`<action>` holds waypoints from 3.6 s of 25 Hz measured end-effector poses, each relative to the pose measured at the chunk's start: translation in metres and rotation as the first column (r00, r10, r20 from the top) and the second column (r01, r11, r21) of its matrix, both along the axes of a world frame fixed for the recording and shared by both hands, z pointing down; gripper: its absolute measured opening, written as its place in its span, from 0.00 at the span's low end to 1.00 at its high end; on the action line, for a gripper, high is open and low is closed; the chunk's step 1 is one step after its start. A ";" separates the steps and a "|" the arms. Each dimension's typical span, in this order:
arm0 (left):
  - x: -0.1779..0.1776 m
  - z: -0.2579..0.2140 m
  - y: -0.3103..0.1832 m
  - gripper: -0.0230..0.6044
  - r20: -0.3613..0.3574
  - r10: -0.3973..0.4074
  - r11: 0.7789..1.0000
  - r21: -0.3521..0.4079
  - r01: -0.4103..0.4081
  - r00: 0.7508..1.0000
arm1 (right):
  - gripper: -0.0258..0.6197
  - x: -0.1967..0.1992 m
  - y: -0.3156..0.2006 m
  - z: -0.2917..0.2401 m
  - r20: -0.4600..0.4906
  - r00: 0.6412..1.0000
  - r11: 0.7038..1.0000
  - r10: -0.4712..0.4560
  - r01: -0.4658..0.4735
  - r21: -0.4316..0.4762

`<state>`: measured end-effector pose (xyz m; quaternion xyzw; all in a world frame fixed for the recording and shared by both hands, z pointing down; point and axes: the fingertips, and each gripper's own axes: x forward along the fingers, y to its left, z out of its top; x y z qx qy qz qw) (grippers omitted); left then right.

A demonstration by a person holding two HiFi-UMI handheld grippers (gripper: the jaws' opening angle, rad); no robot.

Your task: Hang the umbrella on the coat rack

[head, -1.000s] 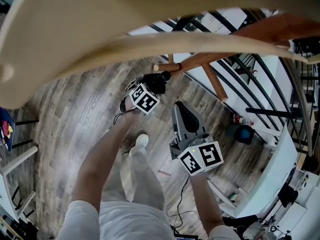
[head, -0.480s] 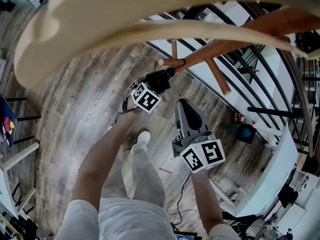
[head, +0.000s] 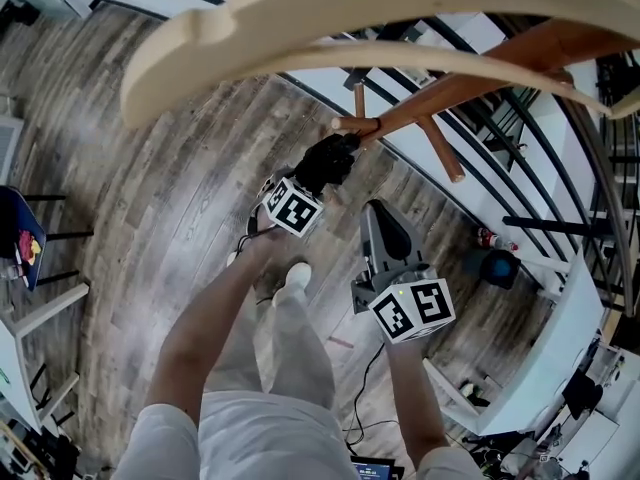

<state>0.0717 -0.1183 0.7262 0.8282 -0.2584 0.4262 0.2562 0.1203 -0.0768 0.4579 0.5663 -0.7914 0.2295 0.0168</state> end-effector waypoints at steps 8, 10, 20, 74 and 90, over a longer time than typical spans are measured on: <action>-0.016 -0.026 0.024 0.54 -0.033 0.014 0.999 0.046 -0.013 0.999 | 0.10 -0.002 0.012 -0.010 -0.012 1.000 1.000 0.026 -0.026 -0.010; -0.020 -0.041 0.032 0.48 -0.052 0.012 0.997 0.077 -0.008 0.999 | 0.10 0.000 0.017 -0.017 -0.013 0.999 0.999 0.037 -0.037 -0.010; -0.066 -0.139 0.075 0.08 -0.216 -0.099 0.978 0.159 0.135 0.971 | 0.10 0.008 0.046 -0.039 -0.051 0.996 0.996 0.074 -0.076 -0.038; -0.178 -0.487 0.160 0.07 -0.606 0.005 0.946 0.260 0.192 0.795 | 0.10 -0.165 0.129 -0.216 -0.027 0.994 0.994 -0.109 0.109 -0.003; -0.154 -0.473 0.167 0.07 -0.599 -0.004 0.961 0.218 0.168 0.800 | 0.10 -0.151 0.135 -0.214 -0.071 0.995 0.998 -0.066 0.067 0.008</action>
